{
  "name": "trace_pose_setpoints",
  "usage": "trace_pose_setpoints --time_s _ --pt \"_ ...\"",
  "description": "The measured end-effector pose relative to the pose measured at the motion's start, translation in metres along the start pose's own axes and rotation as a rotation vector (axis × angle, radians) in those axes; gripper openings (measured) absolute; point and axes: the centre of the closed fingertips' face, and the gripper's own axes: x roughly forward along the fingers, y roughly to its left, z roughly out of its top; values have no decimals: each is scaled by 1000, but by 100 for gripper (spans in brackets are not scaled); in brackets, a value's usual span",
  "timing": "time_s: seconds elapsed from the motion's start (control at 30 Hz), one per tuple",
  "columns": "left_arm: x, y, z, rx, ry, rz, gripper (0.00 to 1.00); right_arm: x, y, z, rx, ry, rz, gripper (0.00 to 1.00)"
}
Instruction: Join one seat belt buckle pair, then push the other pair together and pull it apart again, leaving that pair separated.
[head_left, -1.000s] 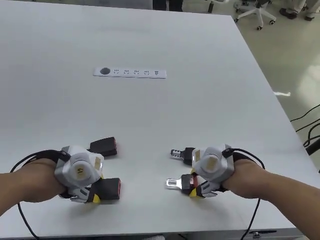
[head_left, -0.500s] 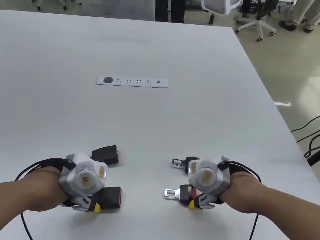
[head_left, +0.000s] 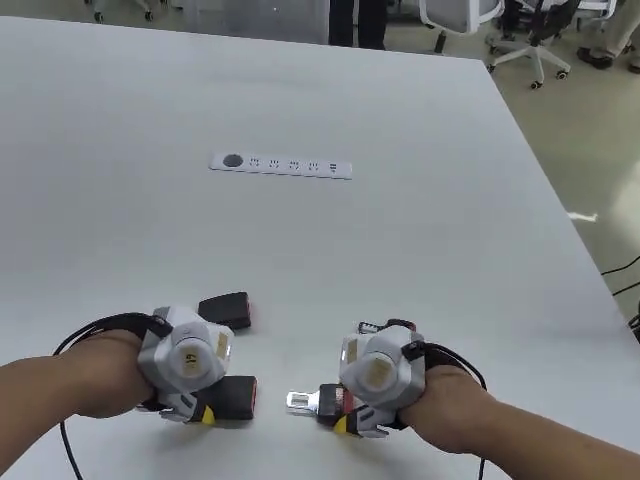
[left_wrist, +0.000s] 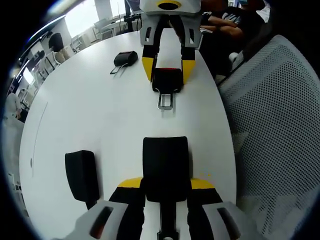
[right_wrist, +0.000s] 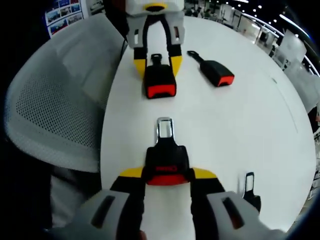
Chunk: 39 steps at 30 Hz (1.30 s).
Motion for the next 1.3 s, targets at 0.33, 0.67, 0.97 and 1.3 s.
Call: trace_pose_setpoints --time_s 0.33,0.67,0.97,1.3 --pt "1 1 0 5 14 -3 33 17 1 33 -6 -47 11 35" --pt "1 1 0 -1 21 0 33 18 2 33 -23 -43 14 35" --pt "1 1 0 -2 23 1 33 17 4 41 -34 -65 15 35" --pt "1 0 0 2 27 9 33 23 3 45 -39 -72 -2 35"
